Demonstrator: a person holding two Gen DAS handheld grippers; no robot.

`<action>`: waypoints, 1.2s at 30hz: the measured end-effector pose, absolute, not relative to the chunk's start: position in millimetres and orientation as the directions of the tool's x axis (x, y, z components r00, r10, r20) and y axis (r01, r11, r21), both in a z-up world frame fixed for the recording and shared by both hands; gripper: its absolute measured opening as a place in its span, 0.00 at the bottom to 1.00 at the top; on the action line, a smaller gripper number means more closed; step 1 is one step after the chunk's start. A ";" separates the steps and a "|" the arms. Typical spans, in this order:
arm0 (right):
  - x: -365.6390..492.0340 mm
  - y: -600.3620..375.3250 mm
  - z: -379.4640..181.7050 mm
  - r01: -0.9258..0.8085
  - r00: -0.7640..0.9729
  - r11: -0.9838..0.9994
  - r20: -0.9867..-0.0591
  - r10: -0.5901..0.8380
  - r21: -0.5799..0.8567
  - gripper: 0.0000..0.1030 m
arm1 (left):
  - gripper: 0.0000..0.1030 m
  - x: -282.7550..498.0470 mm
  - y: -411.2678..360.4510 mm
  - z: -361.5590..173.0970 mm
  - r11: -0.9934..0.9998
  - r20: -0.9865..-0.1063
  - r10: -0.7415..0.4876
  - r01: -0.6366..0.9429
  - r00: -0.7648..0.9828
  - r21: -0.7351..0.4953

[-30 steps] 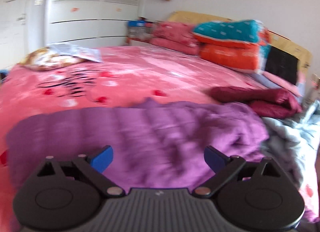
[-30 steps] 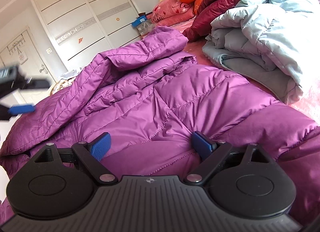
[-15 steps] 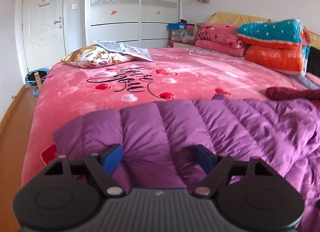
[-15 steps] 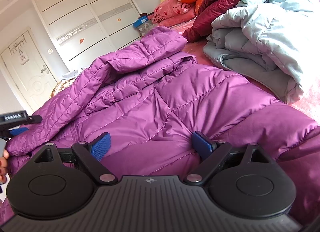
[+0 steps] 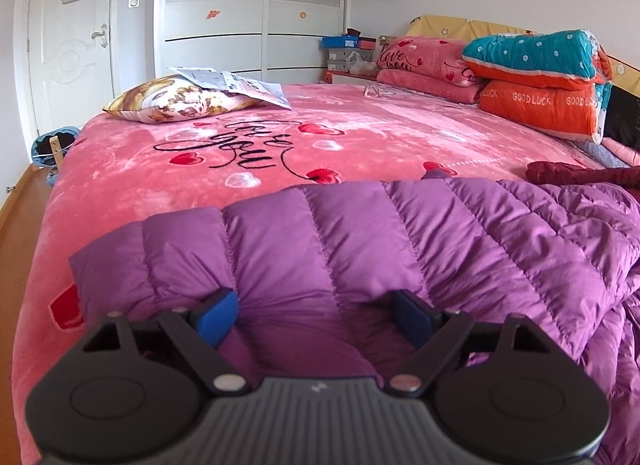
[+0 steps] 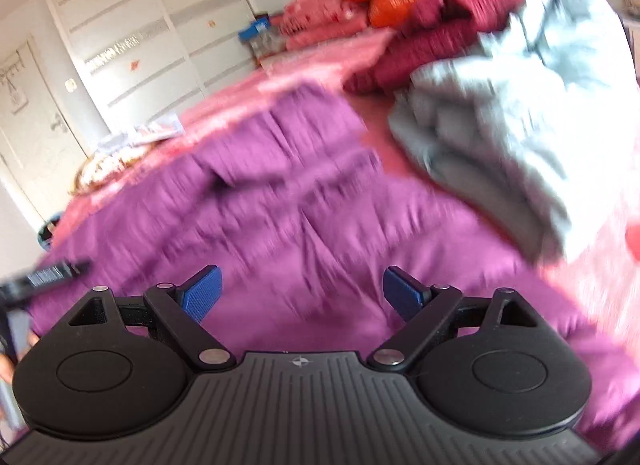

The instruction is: Fold large clothes

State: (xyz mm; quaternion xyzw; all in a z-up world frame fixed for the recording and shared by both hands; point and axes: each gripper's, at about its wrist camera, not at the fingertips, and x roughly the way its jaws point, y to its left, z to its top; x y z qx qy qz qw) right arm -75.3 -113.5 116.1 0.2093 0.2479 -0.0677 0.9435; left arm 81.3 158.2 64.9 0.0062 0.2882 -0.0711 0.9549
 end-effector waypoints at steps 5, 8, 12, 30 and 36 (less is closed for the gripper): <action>-47.5 -101.0 161.3 0.177 0.918 0.940 -0.393 -0.051 0.291 1.00 | 0.83 83.1 160.5 61.8 0.987 -0.559 -0.151 0.151 0.815 -0.046; -19.8 -97.6 171.7 0.161 0.932 0.951 -0.359 -0.058 0.263 1.00 | 0.83 85.7 163.9 61.0 0.985 -0.563 -0.165 0.160 0.810 -0.059; 19.8 -93.9 166.8 0.132 0.942 0.971 -0.329 -0.061 0.198 1.00 | 0.83 88.7 167.8 59.7 0.983 -0.569 -0.183 0.168 0.802 -0.079; 126.1 -74.7 70.7 0.112 0.852 0.993 -0.510 -0.118 -0.041 1.00 | 0.85 89.5 178.2 53.1 0.969 -0.553 -0.245 0.212 0.796 -0.124; 136.4 -74.5 55.1 0.099 0.834 0.995 -0.543 -0.097 -0.026 1.00 | 0.85 88.5 171.7 47.2 0.973 -0.542 -0.225 0.212 0.810 -0.087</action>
